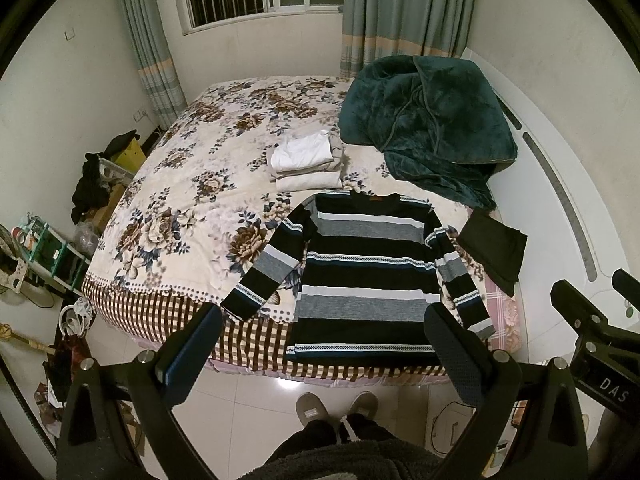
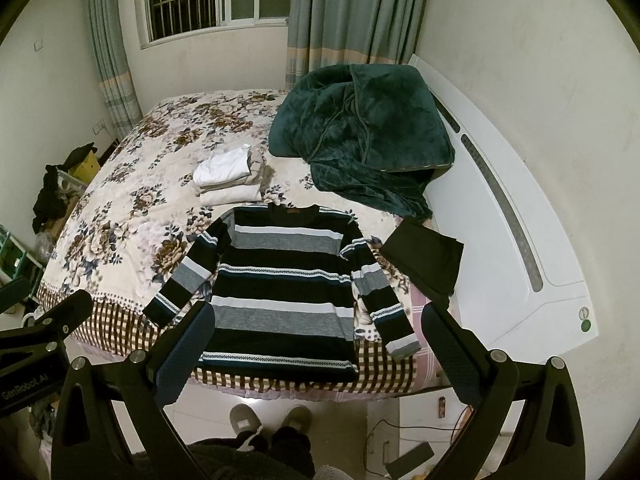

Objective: Fold small clothes

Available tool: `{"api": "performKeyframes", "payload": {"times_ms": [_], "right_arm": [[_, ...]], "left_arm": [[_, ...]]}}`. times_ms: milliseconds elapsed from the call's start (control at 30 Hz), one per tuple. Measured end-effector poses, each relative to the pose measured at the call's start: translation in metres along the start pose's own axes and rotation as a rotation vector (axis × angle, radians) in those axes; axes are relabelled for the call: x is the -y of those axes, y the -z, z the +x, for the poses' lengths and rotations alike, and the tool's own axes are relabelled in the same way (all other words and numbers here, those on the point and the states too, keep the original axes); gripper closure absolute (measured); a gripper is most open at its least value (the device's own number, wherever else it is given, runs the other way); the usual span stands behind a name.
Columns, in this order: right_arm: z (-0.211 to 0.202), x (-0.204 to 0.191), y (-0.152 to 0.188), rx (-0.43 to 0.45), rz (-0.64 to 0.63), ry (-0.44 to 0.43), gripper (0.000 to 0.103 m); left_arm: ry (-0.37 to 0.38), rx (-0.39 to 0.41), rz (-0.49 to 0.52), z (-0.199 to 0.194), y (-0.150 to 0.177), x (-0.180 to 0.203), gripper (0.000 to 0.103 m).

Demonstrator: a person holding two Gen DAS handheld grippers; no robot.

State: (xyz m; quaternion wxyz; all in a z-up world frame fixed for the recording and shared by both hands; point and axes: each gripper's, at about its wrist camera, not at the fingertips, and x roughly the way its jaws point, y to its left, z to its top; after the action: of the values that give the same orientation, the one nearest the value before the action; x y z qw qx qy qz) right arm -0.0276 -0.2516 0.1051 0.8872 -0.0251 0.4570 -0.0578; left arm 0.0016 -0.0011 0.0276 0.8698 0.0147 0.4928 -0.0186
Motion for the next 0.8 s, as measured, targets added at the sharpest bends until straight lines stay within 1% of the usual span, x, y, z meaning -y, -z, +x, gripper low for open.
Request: {"api": "performKeyframes", "payload": {"times_ms": [133,167,333,467,567,667,733,800], "right_arm": [[0.000,0.000,0.001,0.000,-0.001,0.000,0.000],[-0.004,0.000,-0.008,-0.002,-0.002,-0.001,0.000],[-0.004,0.000,-0.007,-0.002,-0.001,0.000,0.000],[-0.007,-0.002,-0.016,-0.006,-0.001,0.002,0.000],[-0.005,-0.002,-0.017,-0.010,0.002,0.002,0.000],[0.007,0.002,-0.020,-0.029,0.029,0.004,0.000],[0.028,0.013,-0.021,-0.060,0.069,0.001,0.000],[0.058,0.033,-0.016,-0.088,0.137,0.025,0.000]], "left_arm": [[0.001,0.001,0.000,-0.001,-0.001,0.000,0.000],[0.002,0.000,-0.001,-0.001,-0.002,-0.001,0.000],[0.003,0.000,0.000,-0.002,-0.002,0.000,0.000],[0.003,0.001,-0.002,-0.001,0.001,0.000,0.000],[0.005,-0.005,0.001,-0.003,-0.013,0.005,0.000],[-0.018,0.023,0.008,0.003,-0.019,0.009,0.000],[-0.037,0.037,0.024,0.023,-0.028,0.013,0.000],[-0.068,0.049,0.031,0.051,-0.035,0.016,0.000]]}}
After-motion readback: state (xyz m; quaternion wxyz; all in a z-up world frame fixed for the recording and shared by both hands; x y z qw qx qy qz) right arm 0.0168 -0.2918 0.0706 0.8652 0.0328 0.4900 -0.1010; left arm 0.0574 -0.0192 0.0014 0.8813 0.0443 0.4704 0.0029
